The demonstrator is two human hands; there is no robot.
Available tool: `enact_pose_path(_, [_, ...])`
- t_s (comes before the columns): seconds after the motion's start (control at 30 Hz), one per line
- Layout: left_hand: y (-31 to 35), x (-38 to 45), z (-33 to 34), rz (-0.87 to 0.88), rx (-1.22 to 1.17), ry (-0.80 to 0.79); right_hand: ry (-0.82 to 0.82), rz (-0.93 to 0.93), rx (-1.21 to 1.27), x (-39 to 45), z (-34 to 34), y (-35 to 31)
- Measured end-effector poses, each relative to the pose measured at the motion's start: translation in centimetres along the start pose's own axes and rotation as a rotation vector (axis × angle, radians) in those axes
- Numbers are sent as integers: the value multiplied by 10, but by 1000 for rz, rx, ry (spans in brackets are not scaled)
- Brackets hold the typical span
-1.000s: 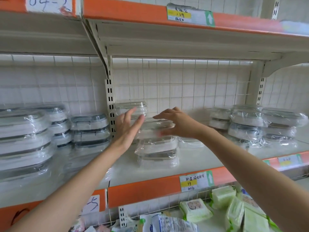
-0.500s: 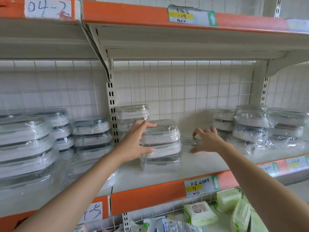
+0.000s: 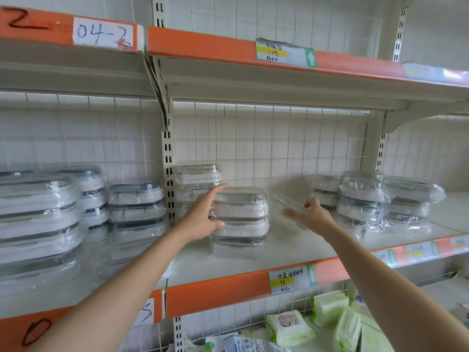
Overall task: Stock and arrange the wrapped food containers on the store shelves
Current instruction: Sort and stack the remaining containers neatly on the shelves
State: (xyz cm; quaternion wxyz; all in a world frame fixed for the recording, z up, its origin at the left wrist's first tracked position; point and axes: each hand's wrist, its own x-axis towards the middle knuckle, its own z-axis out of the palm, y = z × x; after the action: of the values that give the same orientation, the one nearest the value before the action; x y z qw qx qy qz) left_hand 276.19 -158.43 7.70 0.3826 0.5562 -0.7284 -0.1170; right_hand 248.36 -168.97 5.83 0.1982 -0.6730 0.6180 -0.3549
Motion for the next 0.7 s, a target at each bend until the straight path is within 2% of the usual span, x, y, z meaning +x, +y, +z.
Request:
enact_pose_path(0.07, [-2, 2, 2, -56, -7, 83, 28, -23, 204, -8, -14, -21])
enact_pose_path(0.2, [-1, 3, 5, -119, -20, 161, -96, -308, 316, -33, -34, -80])
enact_pose_path(0.3, [2, 2, 8, -125, -47, 202, -81, -476, 115, -40, -27, -112])
enact_pose_path(0.4, [2, -1, 9, -184, -31, 202, -83, -498, -269, -38, -18, -121])
enact_pose_path(0.47, [-1, -5, 9, -264, -37, 133, -46, -500, -362, -41, -20, -123])
enact_pose_path(0.53, [-4, -10, 12, -307, -130, 90, 19, -626, -411, -48, -22, -122])
enact_pose_path(0.63, [-2, -12, 21, -285, -101, 116, 88, -834, -625, -62, -19, -114])
enact_pose_path(0.7, [2, -10, 26, -287, -179, 90, 137, -838, -765, -65, -19, -102])
